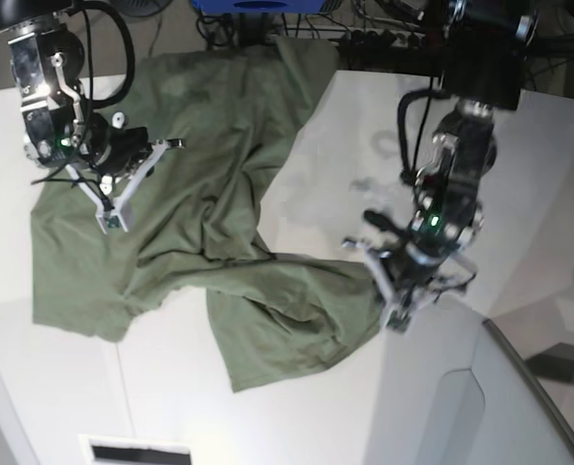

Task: Layout the t-shirt on the table in an organized manner, then fold the t-shirt properly
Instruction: 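Lower the left gripper and pinch the shirt's bunched end, then hold the shirt with the right gripper and pull the end with the left gripper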

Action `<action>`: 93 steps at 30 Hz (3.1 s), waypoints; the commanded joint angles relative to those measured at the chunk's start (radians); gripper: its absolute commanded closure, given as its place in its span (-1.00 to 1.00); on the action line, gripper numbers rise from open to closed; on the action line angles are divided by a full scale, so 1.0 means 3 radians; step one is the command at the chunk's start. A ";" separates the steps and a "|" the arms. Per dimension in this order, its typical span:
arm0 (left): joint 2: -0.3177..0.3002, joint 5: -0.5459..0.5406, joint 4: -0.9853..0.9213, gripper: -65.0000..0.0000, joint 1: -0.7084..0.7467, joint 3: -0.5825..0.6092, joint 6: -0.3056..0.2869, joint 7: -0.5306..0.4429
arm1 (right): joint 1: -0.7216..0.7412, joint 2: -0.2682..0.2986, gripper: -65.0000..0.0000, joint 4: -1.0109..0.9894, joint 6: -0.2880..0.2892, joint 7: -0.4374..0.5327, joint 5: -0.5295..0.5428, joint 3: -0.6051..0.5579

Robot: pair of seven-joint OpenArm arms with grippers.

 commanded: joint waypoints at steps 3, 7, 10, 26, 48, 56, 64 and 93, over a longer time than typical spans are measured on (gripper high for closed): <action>0.0077 0.0051 -0.0527 1.00 -0.0492 0.0153 0.0053 -0.0061 | -0.0061 0.0025 1.00 0.0181 0.0014 0.0035 0.0026 0.0008; 0.0236 0.0051 -0.1417 1.00 -0.1009 0.0450 0.0135 -0.0552 | -0.0142 0.0025 1.00 0.0227 0.0014 0.0035 0.0026 0.0008; 0.0359 0.0051 -0.2174 1.00 -0.1367 0.0757 0.0263 -0.1028 | -0.0173 0.0020 1.00 0.0227 0.0014 0.0030 0.0026 0.0008; 0.0277 0.0041 -0.3866 1.00 -0.1520 0.1631 0.0631 -0.1555 | -0.0056 0.0123 1.00 -0.0269 0.0019 0.0066 0.0021 0.0023; -0.0536 0.0031 0.0338 1.00 0.0424 0.0082 0.0887 0.0414 | 0.1520 0.0399 1.00 -0.1676 0.0044 0.0459 0.0021 -0.0488; -0.0623 -0.0215 0.1187 0.87 0.0771 -0.0987 0.0084 0.0629 | 0.1244 0.0404 1.00 -0.0939 0.0019 0.0439 0.0021 -0.0488; -0.0628 0.0041 0.1018 -0.61 0.1150 -0.1391 -0.0581 0.0552 | 0.1034 0.0368 1.00 -0.0837 0.0019 0.0459 0.0026 -0.0483; -0.0552 0.0041 0.0225 -0.45 0.0838 -0.0987 -0.0709 0.0184 | 0.0921 0.0307 1.00 -0.0832 0.0039 0.0444 0.0031 -0.0504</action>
